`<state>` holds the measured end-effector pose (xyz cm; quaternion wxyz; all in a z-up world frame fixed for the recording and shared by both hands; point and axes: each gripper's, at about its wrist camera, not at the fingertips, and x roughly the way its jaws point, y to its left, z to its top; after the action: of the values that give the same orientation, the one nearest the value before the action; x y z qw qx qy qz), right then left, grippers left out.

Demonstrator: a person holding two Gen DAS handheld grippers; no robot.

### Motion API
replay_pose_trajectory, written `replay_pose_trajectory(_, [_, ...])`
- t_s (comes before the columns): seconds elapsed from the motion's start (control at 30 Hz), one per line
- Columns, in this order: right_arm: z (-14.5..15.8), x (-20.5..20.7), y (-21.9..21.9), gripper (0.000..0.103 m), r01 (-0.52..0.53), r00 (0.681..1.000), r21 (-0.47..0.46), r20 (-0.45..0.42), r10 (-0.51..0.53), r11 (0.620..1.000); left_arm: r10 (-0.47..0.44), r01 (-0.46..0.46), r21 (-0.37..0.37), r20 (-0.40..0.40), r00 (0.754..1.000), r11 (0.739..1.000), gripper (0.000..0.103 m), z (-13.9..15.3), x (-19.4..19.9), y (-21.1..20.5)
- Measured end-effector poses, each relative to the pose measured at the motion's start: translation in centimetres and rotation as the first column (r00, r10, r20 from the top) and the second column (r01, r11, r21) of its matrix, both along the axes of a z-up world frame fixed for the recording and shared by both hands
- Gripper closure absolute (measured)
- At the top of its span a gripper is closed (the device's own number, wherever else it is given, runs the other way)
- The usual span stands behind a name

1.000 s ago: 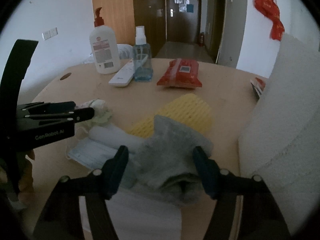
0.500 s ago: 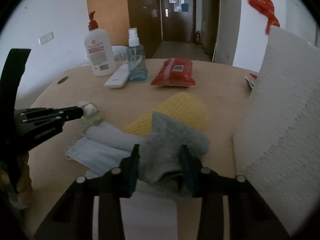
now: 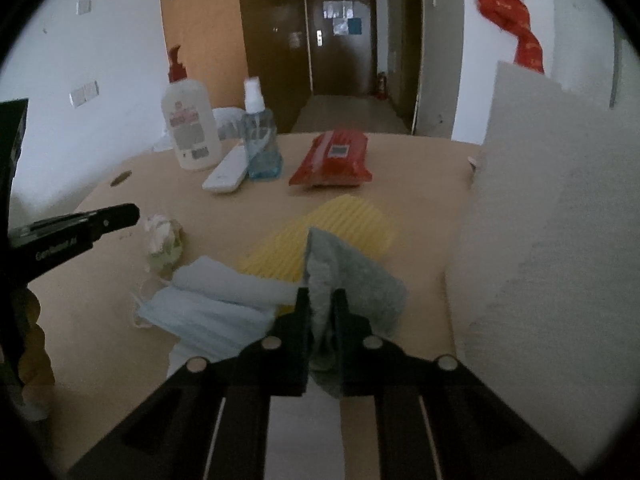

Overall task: Organize soft objects
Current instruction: 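Close the right gripper on the grey sock while the left gripper grasps the floral packet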

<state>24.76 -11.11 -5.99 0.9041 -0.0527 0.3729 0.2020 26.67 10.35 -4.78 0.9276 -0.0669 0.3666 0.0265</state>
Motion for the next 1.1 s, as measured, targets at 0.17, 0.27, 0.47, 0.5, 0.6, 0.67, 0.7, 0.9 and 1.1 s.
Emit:
replay_pose_trajectory(0.17, [1.2, -0.9, -0.5, 0.09, 0.016, 0.999, 0.024, 0.042, -0.017, 1.0, 0.004, -0.004, 0.01, 0.059, 0.998, 1.0, 0.103, 1.5, -1.3, -0.1])
replay_pose_trajectory(0.27, [2.1, -1.5, -0.7, 0.09, 0.021, 0.997, 0.041, 0.067, -0.024, 0.999, -0.007, 0.005, 0.012, 0.091, 0.996, 1.0, 0.103, 2.2, -2.1, -0.3])
replay_pose_trajectory(0.47, [3.4, -2.6, -0.8, 0.09, 0.02, 0.994, 0.063, 0.11, -0.027, 0.998, -0.033, 0.035, -0.01, 0.107, 0.994, 0.999, 0.103, 2.7, -2.9, -0.2])
replay_pose_trajectory(0.5, [3.4, -2.7, -0.8, 0.09, 0.02, 0.993, 0.063, 0.111, -0.027, 0.998, -0.041, 0.044, -0.024, 0.103, 0.994, 0.999, 0.103, 2.5, -2.8, -0.2])
replay_pose_trajectory(0.6, [3.2, -2.7, -0.8, 0.09, 0.017, 0.994, 0.064, 0.106, -0.024, 0.998, -0.091, 0.093, -0.026, 0.055, 0.994, 0.995, 0.102, 1.5, -2.0, -0.7])
replay_pose_trajectory(0.67, [2.9, -2.6, -0.8, 0.09, 0.018, 0.995, 0.063, 0.1, -0.024, 0.998, -0.088, 0.088, -0.038, 0.003, 0.996, 0.995, 0.102, 0.3, -1.0, -0.8])
replay_pose_trajectory(0.7, [2.7, -2.5, -0.8, 0.09, 0.016, 0.995, 0.062, 0.093, -0.021, 0.998, -0.094, 0.092, -0.046, -0.036, 0.995, 0.995, 0.101, -0.4, -0.4, -0.8])
replay_pose_trajectory(0.9, [2.5, -2.3, -0.9, 0.09, -0.001, 0.997, 0.079, 0.083, -0.006, 0.997, -0.045, 0.041, -0.033, -0.137, 0.99, 0.999, 0.037, -2.6, 1.3, -0.4])
replay_pose_trajectory(1.1, [2.1, -2.0, -1.1, 0.09, -0.015, 0.997, 0.091, 0.073, 0.008, 0.996, -0.023, 0.025, 0.035, -0.073, 0.997, 0.999, 0.024, -2.0, 1.0, -0.7])
